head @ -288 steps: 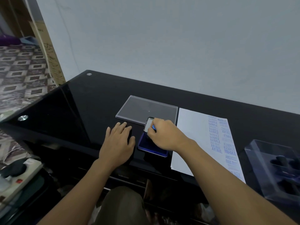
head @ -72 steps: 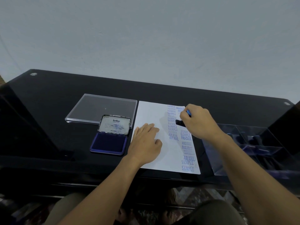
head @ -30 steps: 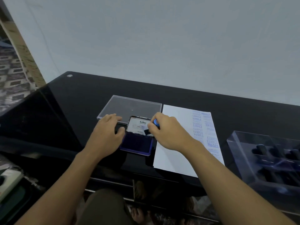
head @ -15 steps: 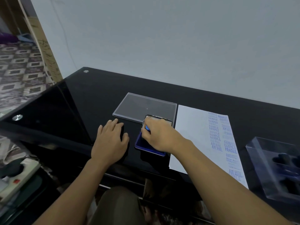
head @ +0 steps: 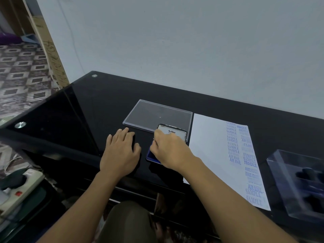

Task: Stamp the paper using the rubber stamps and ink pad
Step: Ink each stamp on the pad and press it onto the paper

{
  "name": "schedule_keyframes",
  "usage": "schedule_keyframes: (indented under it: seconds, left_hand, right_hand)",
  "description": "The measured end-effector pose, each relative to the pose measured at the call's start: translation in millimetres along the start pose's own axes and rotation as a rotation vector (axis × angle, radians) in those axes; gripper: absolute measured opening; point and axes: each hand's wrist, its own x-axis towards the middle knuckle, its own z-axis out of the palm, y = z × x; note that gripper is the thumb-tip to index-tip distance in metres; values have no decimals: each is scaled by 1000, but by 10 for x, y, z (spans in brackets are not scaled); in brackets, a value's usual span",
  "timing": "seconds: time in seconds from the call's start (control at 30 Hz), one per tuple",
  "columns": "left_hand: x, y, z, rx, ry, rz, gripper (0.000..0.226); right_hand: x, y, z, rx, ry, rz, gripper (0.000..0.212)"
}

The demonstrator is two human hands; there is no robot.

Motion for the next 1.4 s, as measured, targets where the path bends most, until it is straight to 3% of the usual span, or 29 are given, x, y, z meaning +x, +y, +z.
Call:
schedule_keyframes:
  seconds: [0.4,1.4]
  left_hand:
    - [-5,17,0,13,0,-4,47]
    - [1,19,18,22,6,2,47]
  right_hand:
    - [-36,-4,20,-109,33,-89,15]
    - [-3,-11,36,-19,39,-33,12]
